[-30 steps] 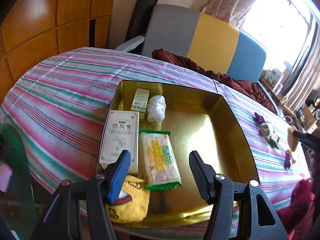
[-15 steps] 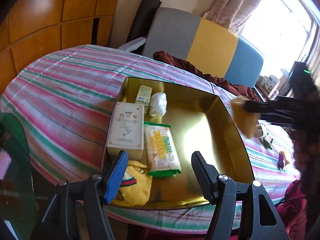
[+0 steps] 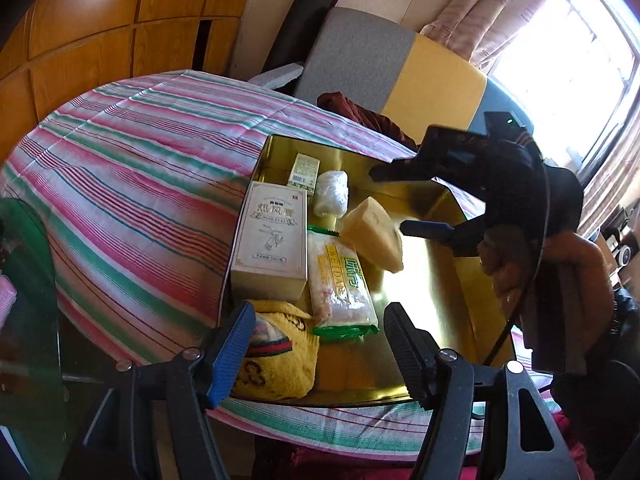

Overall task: Organize objects
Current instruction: 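Drop the yellow sponge into the gold box with the right tool, then grasp the white sock with the left tool while the right tool grasps the purple packet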

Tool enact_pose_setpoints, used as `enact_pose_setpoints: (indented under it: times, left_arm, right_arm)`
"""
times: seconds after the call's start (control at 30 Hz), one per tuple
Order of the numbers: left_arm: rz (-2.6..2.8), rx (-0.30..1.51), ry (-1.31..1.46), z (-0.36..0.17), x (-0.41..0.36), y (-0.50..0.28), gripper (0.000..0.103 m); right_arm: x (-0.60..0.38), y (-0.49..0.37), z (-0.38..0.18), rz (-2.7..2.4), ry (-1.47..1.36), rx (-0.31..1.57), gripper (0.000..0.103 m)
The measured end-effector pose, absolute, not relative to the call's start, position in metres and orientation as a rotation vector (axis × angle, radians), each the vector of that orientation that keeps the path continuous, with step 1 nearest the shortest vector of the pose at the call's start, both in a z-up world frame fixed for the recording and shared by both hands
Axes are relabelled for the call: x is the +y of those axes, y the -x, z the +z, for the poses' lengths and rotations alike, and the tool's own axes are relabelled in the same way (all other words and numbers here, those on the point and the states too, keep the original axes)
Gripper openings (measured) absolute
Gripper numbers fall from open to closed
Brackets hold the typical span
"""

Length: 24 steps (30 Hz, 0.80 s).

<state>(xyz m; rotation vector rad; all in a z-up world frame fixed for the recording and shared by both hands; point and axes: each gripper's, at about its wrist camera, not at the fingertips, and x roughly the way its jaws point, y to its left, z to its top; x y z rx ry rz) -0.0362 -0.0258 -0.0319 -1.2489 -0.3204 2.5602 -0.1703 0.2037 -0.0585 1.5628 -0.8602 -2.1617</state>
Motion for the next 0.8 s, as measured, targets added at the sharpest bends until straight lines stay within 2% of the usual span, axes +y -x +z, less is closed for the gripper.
enact_pose_setpoints:
  times: [0.17, 0.5, 0.63, 0.8]
  left_arm:
    - [2.571, -0.278, 1.238, -0.033, -0.019, 0.035, 0.068]
    - [2.548, -0.195, 1.243, -0.033, 0.001, 0.029, 0.068]
    - [2.533, -0.162, 1.229, -0.027, 0.013, 0.029, 0.07]
    - [2.516, -0.099, 1.2, -0.019, 0.035, 0.03, 0.071]
  right_arm:
    - [0.211, 0.153, -0.048, -2.217, -1.518, -0.793, 0.081]
    - [0.244, 0.093, -0.019, -2.401, -1.418, -0.501, 0.082]
    - [0.272, 0.071, -0.016, -2.464, -1.404, -0.473, 0.082]
    - [0.33, 0.045, -0.014, -2.57, -1.408, -0.54, 0.082]
